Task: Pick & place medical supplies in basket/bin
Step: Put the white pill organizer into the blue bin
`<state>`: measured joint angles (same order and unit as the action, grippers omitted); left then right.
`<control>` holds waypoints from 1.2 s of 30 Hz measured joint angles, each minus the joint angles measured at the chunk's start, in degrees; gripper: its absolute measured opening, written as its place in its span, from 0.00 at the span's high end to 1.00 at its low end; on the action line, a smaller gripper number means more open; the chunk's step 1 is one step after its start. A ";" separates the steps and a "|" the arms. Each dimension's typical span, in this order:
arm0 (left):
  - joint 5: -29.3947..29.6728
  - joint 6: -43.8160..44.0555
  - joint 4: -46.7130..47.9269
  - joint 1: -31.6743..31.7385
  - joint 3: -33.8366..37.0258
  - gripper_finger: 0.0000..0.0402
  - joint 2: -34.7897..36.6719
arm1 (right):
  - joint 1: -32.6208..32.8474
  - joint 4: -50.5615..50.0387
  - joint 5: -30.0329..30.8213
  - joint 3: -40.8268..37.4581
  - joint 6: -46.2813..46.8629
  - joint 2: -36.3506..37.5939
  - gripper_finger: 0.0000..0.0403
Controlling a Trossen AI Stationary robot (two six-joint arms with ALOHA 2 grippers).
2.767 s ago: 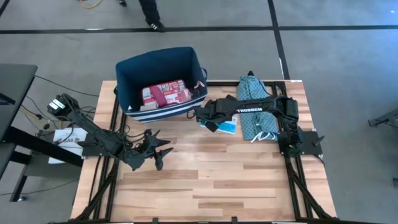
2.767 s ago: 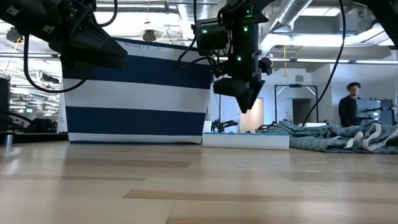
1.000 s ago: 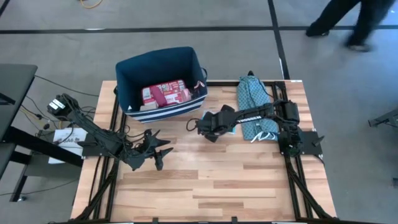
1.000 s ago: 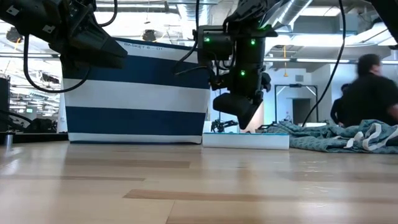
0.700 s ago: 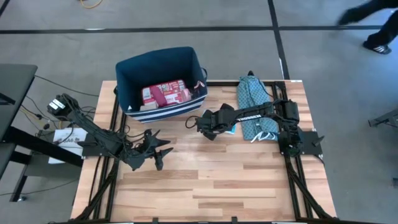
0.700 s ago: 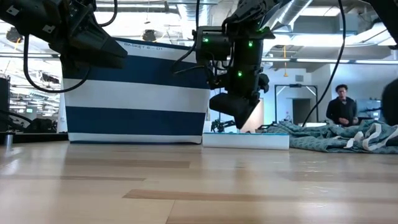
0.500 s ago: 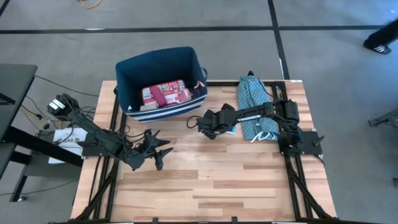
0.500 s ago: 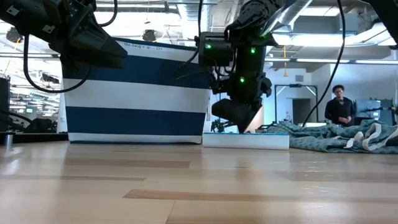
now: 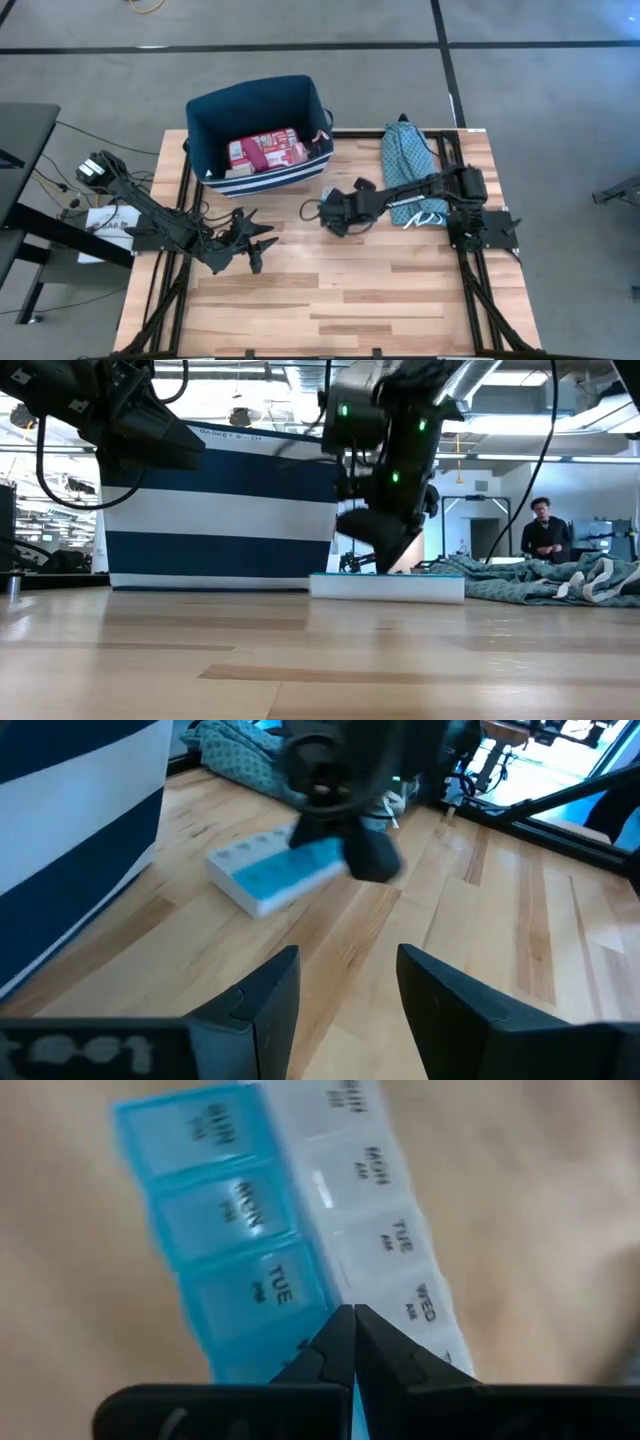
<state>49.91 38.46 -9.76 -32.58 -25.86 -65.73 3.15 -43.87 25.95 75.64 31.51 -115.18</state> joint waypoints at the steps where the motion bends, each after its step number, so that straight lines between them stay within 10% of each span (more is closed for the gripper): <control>1: 0.00 0.44 0.00 0.00 0.01 0.61 0.00 | 0.95 0.16 -1.95 0.26 0.02 0.11 1.00; 15: -4.64 2.93 -0.48 0.00 0.00 0.61 0.00 | 16.07 -0.03 -16.44 8.60 -1.99 -0.63 1.00; 36: 0.61 -0.45 -1.81 1.99 0.01 0.61 0.02 | 31.34 -0.93 -11.93 8.65 13.23 -0.41 1.00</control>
<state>50.52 38.01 -11.57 -30.59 -25.85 -65.71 34.49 -44.80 14.03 84.29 44.73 -115.59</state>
